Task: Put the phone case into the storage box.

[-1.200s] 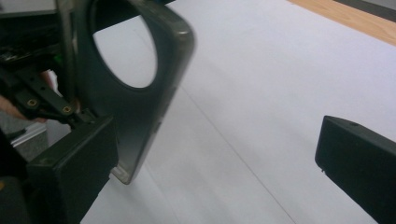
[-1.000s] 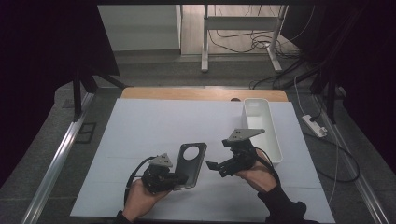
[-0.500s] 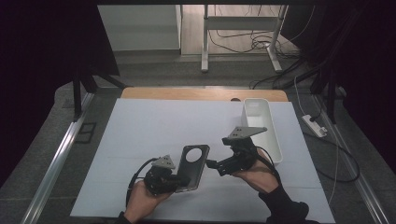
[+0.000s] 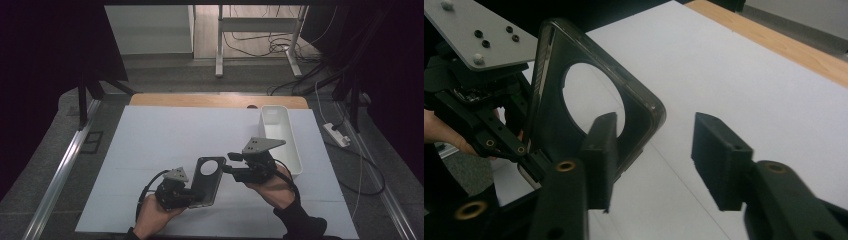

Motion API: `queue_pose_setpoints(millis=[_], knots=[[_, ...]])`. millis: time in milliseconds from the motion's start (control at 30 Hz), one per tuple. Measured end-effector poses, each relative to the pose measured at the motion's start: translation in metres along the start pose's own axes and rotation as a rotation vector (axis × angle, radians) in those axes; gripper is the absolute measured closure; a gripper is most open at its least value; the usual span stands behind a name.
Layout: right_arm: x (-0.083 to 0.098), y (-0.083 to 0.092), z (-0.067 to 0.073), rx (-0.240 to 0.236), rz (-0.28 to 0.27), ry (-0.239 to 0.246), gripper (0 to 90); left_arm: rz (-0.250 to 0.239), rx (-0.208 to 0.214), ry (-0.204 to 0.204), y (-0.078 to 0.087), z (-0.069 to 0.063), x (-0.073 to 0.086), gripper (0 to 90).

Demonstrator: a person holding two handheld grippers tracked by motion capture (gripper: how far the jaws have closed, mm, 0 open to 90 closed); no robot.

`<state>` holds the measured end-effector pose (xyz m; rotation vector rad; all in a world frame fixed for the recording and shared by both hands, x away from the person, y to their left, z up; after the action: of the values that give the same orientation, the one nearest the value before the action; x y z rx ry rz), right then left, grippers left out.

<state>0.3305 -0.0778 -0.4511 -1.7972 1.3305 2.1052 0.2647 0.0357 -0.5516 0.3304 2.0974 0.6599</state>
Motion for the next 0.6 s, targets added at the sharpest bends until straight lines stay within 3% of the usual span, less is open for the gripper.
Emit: queue_pose_setpoints(millis=[367,600], knots=[[-0.0044,0.0054,0.0062,-0.080,-0.035,-0.018,74.1,-0.002,0.052,-0.038,-0.0010,-0.0052,-0.0005,84.5],[-0.0056,0.0076,0.0059,-0.089,-0.042,-0.025,78.0,-0.020,0.094,-0.035,-0.0009,-0.0066,-0.0010,84.4]])
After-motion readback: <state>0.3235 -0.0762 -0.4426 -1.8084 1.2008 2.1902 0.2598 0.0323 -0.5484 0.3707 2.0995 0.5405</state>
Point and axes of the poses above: each handheld gripper's, and its own axes: y roughly backward along the jaws, x roughly out of its underside, z roughly to its left, the point moved 10 cm from there along -y, roughly forward along the jaws, and after that the axes turned 11 degrees about x, right-handed, at the moved point
